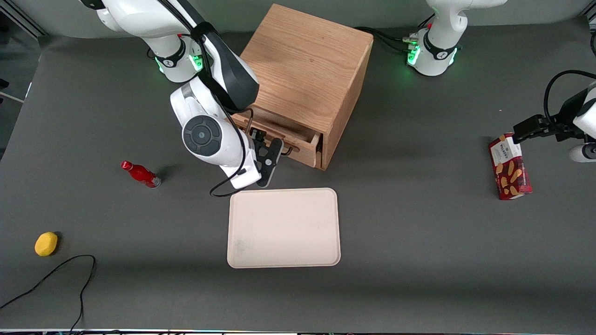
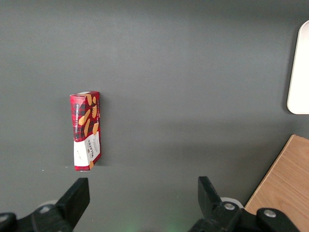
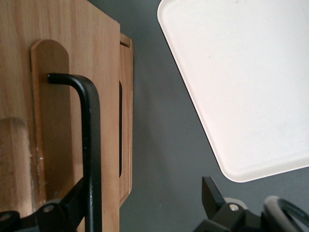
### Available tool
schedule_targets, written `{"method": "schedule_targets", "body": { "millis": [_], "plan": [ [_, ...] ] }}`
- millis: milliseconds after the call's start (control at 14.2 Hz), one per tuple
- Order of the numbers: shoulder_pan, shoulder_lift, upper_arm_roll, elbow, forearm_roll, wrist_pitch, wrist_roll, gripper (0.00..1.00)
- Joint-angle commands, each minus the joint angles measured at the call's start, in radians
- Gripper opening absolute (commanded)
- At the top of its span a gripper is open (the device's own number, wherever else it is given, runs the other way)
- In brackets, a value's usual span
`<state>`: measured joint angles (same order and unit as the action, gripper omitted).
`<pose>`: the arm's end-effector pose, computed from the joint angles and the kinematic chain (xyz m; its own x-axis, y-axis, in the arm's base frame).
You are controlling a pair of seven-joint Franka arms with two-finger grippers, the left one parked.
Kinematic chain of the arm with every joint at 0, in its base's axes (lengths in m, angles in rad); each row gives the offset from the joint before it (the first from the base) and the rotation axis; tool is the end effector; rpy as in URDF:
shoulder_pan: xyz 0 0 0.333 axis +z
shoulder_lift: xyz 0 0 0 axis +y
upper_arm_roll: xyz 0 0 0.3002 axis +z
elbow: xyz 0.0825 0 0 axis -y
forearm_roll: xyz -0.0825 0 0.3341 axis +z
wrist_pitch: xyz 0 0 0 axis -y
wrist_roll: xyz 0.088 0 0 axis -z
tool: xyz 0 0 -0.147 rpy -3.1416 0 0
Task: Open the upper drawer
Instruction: 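Pull the upper drawer outward by its handle with the right gripper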
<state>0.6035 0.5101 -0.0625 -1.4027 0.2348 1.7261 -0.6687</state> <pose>0.5136 0.3511 0.3626 0.3985 0.9167 -0.0297 0.8811 -0.3916 -0.2650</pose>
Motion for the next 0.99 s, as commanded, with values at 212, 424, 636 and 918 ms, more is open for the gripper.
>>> {"method": "schedule_targets", "body": {
  "millis": [212,424,636,918],
  "plan": [
    [-0.024,0.005,-0.008,0.002,0.021,0.030,-0.034,1.00],
    [-0.041,0.012,-0.008,0.004,0.026,0.030,-0.034,1.00],
    [-0.062,0.028,-0.008,0.020,0.026,0.032,-0.026,1.00],
    [-0.085,0.091,-0.008,0.111,0.026,0.030,-0.009,1.00]
  ]
}}
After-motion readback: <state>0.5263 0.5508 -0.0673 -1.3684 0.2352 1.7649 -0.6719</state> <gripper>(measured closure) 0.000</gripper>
